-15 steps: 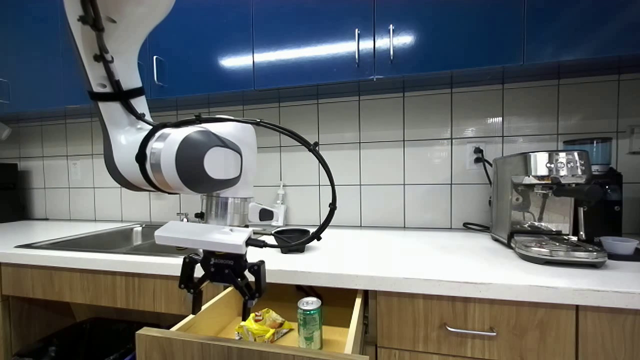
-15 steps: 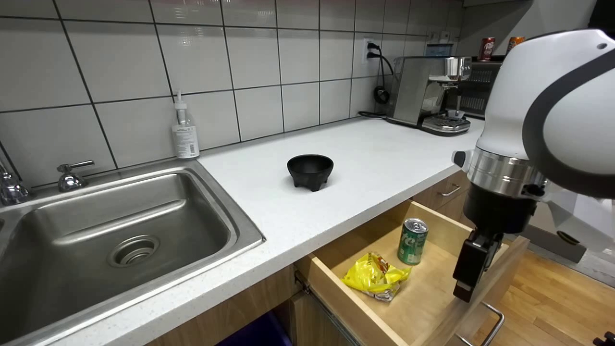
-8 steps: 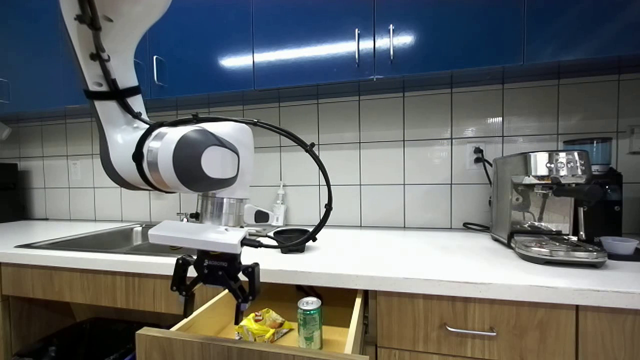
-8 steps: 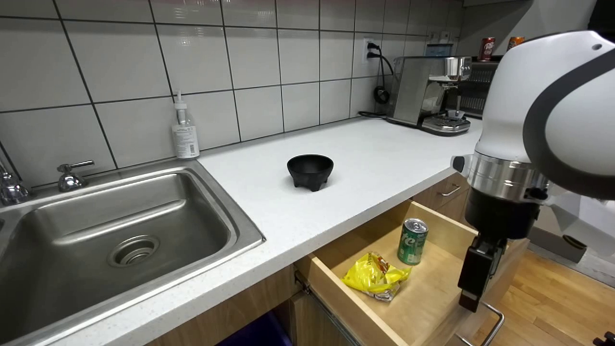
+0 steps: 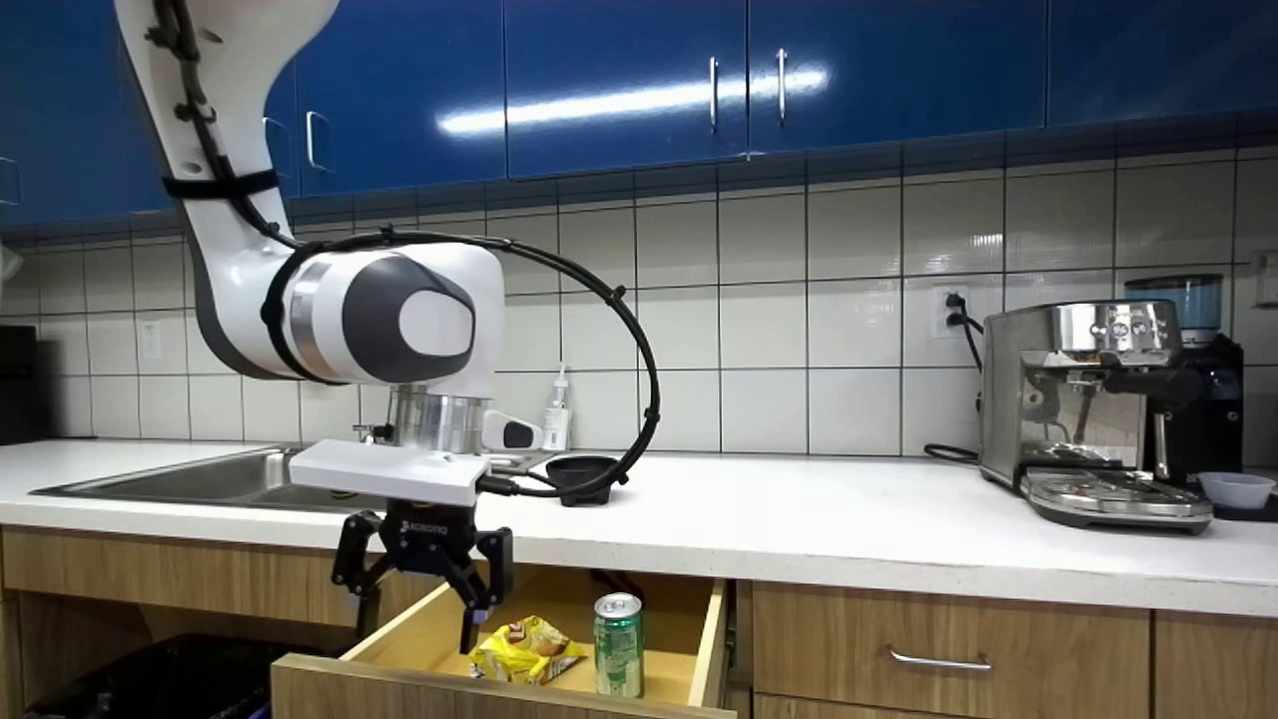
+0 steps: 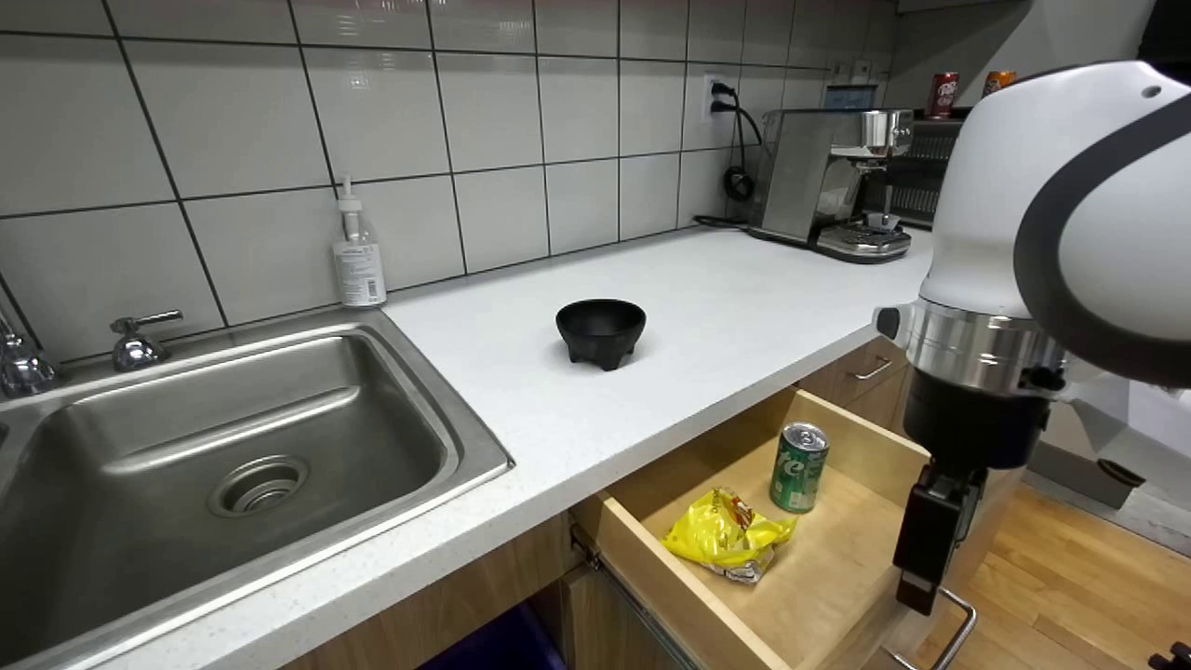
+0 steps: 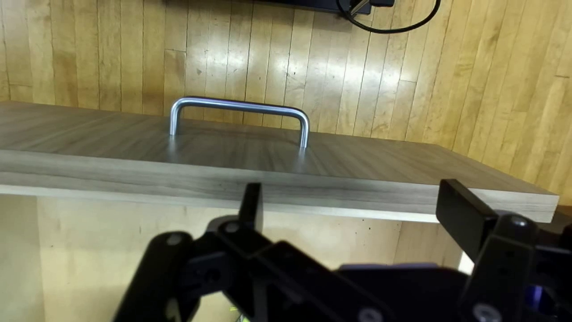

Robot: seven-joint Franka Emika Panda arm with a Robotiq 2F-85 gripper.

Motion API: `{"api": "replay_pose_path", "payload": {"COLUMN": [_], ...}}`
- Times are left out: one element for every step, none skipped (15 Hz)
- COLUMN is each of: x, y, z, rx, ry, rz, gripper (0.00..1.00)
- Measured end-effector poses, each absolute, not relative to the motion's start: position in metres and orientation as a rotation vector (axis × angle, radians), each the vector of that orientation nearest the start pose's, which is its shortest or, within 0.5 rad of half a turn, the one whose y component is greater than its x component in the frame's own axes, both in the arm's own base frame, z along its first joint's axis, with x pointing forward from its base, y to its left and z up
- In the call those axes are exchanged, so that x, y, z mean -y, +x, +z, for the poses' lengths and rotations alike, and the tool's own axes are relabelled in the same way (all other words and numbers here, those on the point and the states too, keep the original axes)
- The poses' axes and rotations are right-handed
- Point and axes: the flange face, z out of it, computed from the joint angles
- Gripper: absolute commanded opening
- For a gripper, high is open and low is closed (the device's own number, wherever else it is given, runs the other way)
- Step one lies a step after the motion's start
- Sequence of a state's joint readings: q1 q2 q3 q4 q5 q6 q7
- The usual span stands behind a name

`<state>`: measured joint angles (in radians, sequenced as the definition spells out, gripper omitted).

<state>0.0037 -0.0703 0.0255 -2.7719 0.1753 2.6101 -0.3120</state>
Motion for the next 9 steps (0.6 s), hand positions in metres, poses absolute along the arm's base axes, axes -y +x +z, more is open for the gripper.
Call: {"api": "replay_pose_path", "payload": {"x": [-0.0069, -0.0069, -0.0067, -0.0066, -0.0064, -0.0064, -0.0063, -0.0063, -0.0063], "y": [0.3757, 0.3757, 0.3756, 0.3754, 0.3753, 0.3752, 0.3751, 0.3750, 0.3749], "z": [0.2269, 0.2267, 0.2263, 0.2258, 0.2253, 0.2250, 0.2247, 0.2242, 0.2239], "rx": [0.280, 0.280, 0.279, 0.278, 0.276, 0.276, 0.276, 0.275, 0.275], "ry": [-3.033, -3.033, -3.033, -3.033, -3.032, -3.032, -3.032, -3.032, -3.032], "rz": [0.121, 0.121, 0.123, 0.125, 0.127, 0.128, 0.129, 0.130, 0.132], "gripper": [1.00, 1.00, 1.00, 1.00, 1.00, 1.00, 1.00, 1.00, 1.00]}}
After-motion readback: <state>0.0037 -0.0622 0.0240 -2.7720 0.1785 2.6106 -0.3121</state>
